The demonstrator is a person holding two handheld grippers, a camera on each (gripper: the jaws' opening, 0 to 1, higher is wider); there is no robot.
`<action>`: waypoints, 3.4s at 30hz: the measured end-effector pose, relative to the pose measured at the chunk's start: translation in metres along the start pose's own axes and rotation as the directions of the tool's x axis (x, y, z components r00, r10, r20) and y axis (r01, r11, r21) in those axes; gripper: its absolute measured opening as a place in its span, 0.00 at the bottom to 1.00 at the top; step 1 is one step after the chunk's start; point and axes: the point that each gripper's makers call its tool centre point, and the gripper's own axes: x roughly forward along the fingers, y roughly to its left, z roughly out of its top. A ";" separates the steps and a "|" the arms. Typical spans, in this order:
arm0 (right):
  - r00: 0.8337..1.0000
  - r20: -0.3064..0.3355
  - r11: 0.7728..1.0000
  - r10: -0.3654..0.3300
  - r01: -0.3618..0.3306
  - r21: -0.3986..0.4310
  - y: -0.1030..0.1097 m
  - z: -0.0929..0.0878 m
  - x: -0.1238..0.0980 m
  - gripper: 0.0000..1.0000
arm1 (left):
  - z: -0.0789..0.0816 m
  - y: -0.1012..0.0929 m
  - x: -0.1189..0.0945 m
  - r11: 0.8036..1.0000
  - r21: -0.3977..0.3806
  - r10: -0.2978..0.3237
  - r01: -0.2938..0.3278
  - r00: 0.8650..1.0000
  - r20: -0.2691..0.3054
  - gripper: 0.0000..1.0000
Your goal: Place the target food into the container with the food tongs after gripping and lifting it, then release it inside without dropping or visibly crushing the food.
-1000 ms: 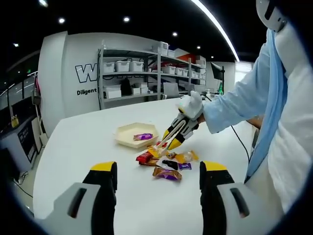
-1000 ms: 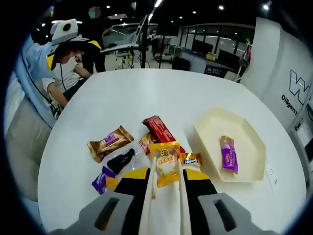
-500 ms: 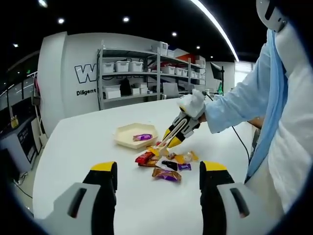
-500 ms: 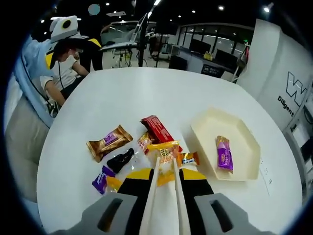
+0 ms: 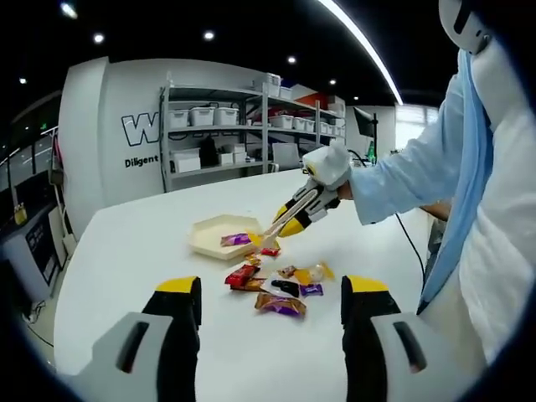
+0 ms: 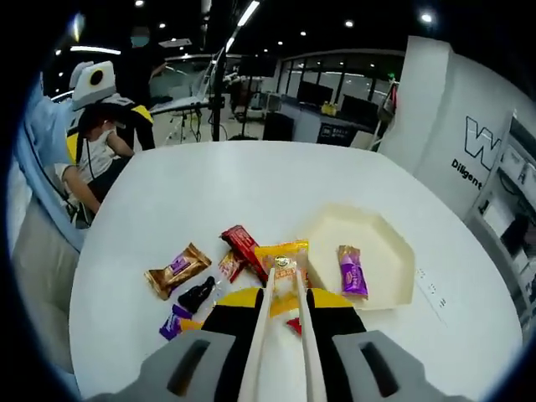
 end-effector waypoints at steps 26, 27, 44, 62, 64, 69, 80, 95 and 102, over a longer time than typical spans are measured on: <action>0.974 0.093 0.973 -0.206 0.193 0.130 -0.086 0.037 0.015 0.18 | -0.001 0.004 -0.018 0.999 -0.003 0.046 -0.046 0.999 -0.012 0.65; 0.975 0.095 0.972 -0.202 0.188 0.140 -0.086 0.037 0.016 0.18 | -0.001 0.005 -0.019 0.999 -0.005 0.049 -0.049 0.999 -0.012 0.65; 0.977 0.086 0.974 -0.196 0.184 0.133 -0.073 0.024 0.001 0.18 | 0.004 0.000 -0.010 1.000 0.003 0.027 -0.027 1.000 0.003 0.65; 0.981 0.053 0.965 -0.188 0.174 0.194 -0.040 0.000 -0.010 0.19 | 0.008 -0.003 -0.006 1.000 -0.001 0.009 -0.009 1.000 0.015 0.64; 0.981 0.049 0.963 -0.187 0.174 0.205 -0.035 -0.004 -0.011 0.19 | 0.008 -0.003 -0.005 1.000 0.000 0.007 -0.007 1.000 0.017 0.64; 0.980 0.038 0.956 -0.194 0.180 0.232 -0.027 -0.013 -0.012 0.19 | 0.008 -0.004 -0.004 1.000 -0.001 -0.001 0.001 1.000 0.017 0.64; 0.982 0.003 0.946 -0.188 0.180 0.269 -0.022 -0.033 -0.008 0.19 | 0.007 -0.001 -0.005 1.000 -0.010 -0.008 0.009 1.000 0.024 0.64; 0.982 -0.057 0.933 -0.178 0.187 0.309 -0.022 -0.053 0.011 0.20 | 0.001 0.001 -0.010 1.000 -0.015 -0.005 0.006 1.000 0.014 0.64; 0.979 -0.101 0.923 -0.177 0.200 0.329 -0.020 -0.063 0.023 0.21 | 0.000 0.005 -0.015 1.000 -0.021 0.004 -0.004 1.000 0.012 0.64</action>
